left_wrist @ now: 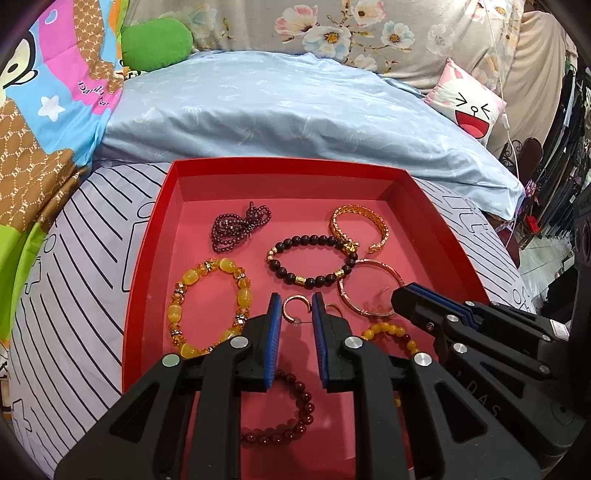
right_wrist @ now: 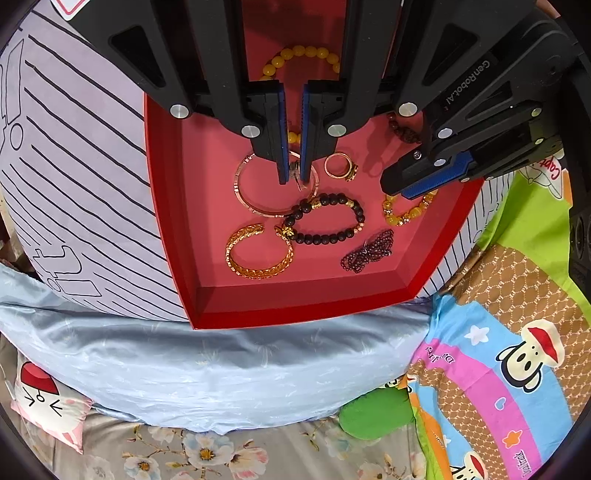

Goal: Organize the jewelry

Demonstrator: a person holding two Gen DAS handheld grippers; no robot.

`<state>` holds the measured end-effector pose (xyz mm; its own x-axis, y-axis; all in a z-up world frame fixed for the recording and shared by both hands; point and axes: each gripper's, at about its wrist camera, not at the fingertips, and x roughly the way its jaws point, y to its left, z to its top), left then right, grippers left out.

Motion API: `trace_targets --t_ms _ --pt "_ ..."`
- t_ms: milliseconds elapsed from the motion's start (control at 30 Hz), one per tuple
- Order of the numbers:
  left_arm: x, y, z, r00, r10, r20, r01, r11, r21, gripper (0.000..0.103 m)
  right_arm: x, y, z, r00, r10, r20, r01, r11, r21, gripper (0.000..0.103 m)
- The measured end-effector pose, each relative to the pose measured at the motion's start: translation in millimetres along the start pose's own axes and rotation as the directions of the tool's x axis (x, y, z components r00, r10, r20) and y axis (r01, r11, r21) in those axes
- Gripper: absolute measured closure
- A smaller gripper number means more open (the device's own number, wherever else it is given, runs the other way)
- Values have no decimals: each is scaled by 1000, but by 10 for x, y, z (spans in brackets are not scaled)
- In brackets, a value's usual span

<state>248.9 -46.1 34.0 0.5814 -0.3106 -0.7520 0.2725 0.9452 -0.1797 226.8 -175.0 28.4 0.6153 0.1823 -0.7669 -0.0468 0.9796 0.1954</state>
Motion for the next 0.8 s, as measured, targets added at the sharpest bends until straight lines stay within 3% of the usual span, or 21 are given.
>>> trace_targets --t_ms 800 --pt "-610 163 -335 997 30 69 -26 997 -70 76 -598 79 -345 998 7 54 -8 1000 23 80"
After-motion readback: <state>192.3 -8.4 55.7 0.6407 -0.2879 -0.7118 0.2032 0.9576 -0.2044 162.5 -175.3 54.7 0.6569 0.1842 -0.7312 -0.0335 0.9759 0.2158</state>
